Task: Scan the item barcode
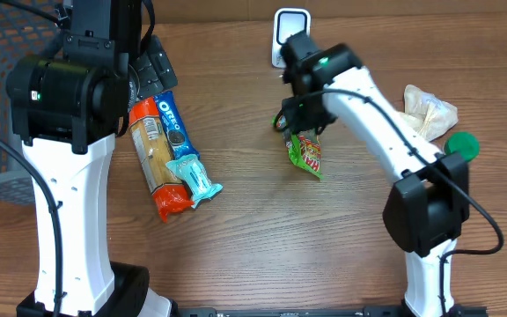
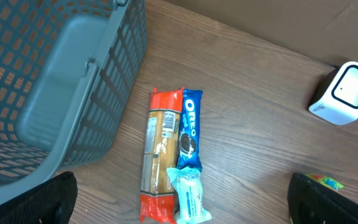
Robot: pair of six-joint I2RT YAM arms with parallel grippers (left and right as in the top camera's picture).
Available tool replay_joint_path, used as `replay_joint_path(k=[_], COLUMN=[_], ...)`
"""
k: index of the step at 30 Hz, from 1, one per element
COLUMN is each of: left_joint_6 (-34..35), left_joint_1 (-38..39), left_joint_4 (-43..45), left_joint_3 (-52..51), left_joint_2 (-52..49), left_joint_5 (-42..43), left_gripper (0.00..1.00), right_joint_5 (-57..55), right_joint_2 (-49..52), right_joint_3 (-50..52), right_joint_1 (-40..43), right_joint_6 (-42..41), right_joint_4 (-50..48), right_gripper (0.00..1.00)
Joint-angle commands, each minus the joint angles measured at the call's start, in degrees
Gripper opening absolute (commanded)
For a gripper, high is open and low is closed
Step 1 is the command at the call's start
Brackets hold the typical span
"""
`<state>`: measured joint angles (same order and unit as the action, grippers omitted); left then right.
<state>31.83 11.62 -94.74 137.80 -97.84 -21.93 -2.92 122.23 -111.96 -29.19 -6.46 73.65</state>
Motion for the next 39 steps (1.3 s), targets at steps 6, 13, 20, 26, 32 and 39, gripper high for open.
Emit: replay_joint_path(k=[6, 13, 20, 26, 32, 39], left_joint_6=[1.20, 1.20, 1.20, 1.20, 1.20, 1.20], left_joint_1=[0.02, 0.02, 0.02, 0.02, 0.02, 0.02], left_joint_4=[0.07, 0.07, 0.07, 0.07, 0.07, 0.07], left_joint_3=[-0.09, -0.09, -0.09, -0.09, -0.09, -0.09], left_joint_2=[-0.42, -0.42, -0.42, -0.42, -0.42, -0.42], left_joint_5=[-0.92, -0.92, -0.92, -0.92, -0.92, -0.92], left_gripper=[1.00, 1.00, 1.00, 1.00, 1.00, 1.00], right_joint_5=[-17.00, -17.00, -14.58, -14.36, -14.40, -15.50], right_joint_2=[-0.72, 0.33, 1.79, 3.74, 6.23, 6.23], right_joint_3=[6.69, 12.09, 13.40, 13.42, 13.42, 13.40], right_joint_1=[-4.70, -4.94, -5.14, -5.51, -5.57, -5.51], right_joint_6=[0.09, 5.09, 8.50, 8.39, 7.72, 4.24], right_joint_4=[-7.61, -12.87, -14.58, -14.86, -14.16, -13.77], right_gripper=[0.85, 0.86, 0.86, 0.86, 0.71, 0.52])
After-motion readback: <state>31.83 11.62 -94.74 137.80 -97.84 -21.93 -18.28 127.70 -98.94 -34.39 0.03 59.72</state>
